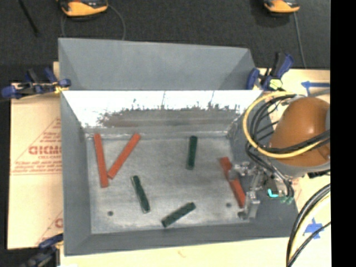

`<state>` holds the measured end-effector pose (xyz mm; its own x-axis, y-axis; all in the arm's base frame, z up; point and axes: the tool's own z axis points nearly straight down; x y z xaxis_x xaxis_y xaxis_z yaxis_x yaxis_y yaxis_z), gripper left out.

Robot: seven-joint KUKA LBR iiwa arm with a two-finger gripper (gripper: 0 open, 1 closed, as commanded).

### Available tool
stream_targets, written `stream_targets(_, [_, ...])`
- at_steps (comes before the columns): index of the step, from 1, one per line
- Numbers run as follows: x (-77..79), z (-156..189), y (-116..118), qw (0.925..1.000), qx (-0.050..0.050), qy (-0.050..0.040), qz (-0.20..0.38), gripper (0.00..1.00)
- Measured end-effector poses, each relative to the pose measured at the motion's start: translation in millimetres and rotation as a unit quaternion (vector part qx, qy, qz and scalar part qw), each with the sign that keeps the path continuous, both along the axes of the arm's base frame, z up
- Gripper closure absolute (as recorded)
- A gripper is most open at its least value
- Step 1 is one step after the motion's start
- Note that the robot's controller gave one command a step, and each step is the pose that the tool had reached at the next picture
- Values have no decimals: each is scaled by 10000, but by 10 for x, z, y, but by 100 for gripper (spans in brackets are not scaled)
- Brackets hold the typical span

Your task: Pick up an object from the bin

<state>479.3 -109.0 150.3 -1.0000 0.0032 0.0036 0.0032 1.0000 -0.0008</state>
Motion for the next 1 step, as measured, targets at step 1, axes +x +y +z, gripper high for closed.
stream_targets(1, [746, -823, -372, 9990, -1, -68, -452, 0])
